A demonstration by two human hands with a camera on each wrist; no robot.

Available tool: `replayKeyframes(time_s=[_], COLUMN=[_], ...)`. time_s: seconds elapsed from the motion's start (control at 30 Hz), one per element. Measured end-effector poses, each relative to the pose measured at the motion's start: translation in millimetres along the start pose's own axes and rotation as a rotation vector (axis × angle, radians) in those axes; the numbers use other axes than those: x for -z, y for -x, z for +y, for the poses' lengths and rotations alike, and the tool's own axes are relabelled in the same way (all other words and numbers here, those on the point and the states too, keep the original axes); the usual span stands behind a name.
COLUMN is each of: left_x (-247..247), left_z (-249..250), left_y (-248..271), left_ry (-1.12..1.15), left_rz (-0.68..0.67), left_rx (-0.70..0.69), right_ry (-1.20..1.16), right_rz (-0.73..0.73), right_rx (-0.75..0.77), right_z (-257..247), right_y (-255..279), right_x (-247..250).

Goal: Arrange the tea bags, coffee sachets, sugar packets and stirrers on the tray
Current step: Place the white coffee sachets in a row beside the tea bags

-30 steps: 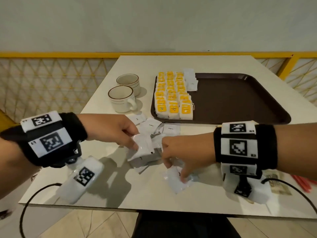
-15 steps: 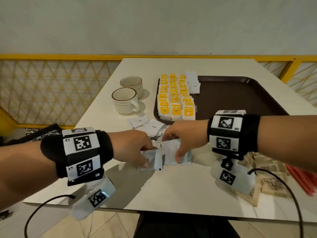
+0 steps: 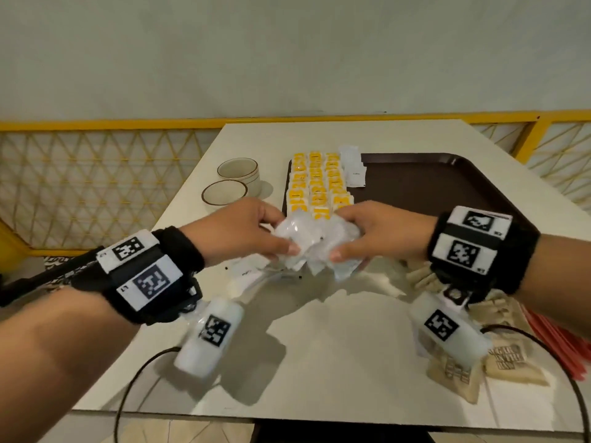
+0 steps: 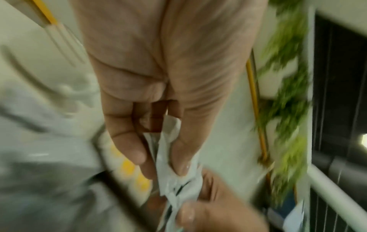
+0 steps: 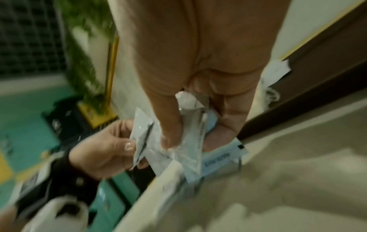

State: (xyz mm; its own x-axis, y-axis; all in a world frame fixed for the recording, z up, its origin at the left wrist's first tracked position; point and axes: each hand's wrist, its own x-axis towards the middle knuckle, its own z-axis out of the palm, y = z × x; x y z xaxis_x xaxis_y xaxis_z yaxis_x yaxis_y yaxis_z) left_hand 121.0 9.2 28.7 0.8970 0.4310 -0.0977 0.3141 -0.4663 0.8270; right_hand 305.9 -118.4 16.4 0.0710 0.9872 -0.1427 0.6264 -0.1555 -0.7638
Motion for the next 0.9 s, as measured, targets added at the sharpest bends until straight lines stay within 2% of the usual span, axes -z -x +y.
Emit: replayKeyframes(time_s=[0.07,0.13,0.2,0.3,0.43,0.6,0.73,0.9], left_x=[2.7,2.8,-1.0,-9.3,-17.6,-22.9,-30.2,-30.1], left_z=[11.6,22.5,33.9,49.7,71.3,86.7,91.0,84.6], left_y=[-18.0,-38.4,-59.4,-89.3,-124.3,-157.0,-166.9,-166.5], left_ry=[0.184,0.356,0.468,0.507,0.335,0.206,0.173,0.129], left_rz=[0.101,0.148,0.118,0.023,0.003,0.254,0.313,0.343], left_rx=[-0.029,-0.042,-0.062,-0.089,-0.171,-0.360,-0.465,-0.454], right_ry=[-0.315,-0.544,-0.692,-0.834,-0.900,-0.967,-0.954,-0.932], right_rz=[0.126,0.232,0.335,0.446,0.502,0.526,0.583,0.662], right_rx=[-0.014,0.030,0.056,0.101,0.149,0.181,0.203,0.201], right_z=[6.3,10.8,14.5,20.3,25.5,30.5,33.4,38.9], right_y=[9.7,17.2,21.8,24.2,22.0,12.5,7.3,9.3], right_x=[19.7,40.4,60.8,86.7,110.1,126.5,133.9,138.4])
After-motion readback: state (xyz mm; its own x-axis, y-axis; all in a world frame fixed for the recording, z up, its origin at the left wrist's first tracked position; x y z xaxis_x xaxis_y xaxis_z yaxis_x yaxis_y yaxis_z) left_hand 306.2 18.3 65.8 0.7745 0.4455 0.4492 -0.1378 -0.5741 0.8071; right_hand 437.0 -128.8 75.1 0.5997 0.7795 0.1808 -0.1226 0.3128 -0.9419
